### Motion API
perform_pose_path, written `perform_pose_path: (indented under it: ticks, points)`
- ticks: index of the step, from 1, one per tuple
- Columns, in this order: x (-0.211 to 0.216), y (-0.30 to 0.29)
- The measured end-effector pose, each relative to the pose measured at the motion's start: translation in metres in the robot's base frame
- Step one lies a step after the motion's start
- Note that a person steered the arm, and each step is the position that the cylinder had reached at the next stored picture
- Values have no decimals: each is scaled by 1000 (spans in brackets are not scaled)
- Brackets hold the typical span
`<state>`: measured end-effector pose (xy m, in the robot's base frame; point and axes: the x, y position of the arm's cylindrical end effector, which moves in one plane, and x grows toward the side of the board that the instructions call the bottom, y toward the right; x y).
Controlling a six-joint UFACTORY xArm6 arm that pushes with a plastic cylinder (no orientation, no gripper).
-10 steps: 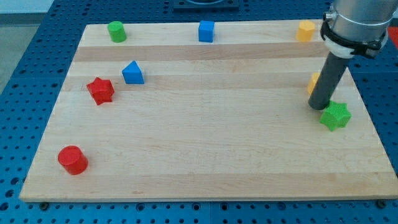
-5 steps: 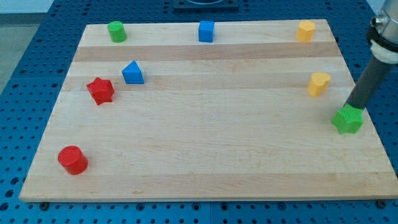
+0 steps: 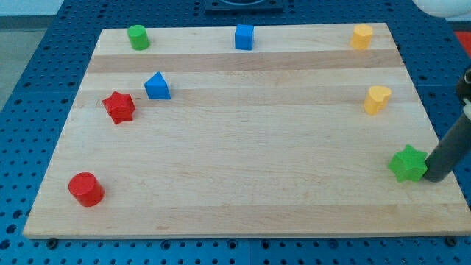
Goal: Slide the green star towards the bottom center of the board
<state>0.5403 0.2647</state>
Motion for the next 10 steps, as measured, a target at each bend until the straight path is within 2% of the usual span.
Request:
perform_pose_path:
  ticks: [2,4,6,10]
  points:
    - [-10,-31]
    - [-17,-85]
    - [-41,-125]
    - [-22,-194]
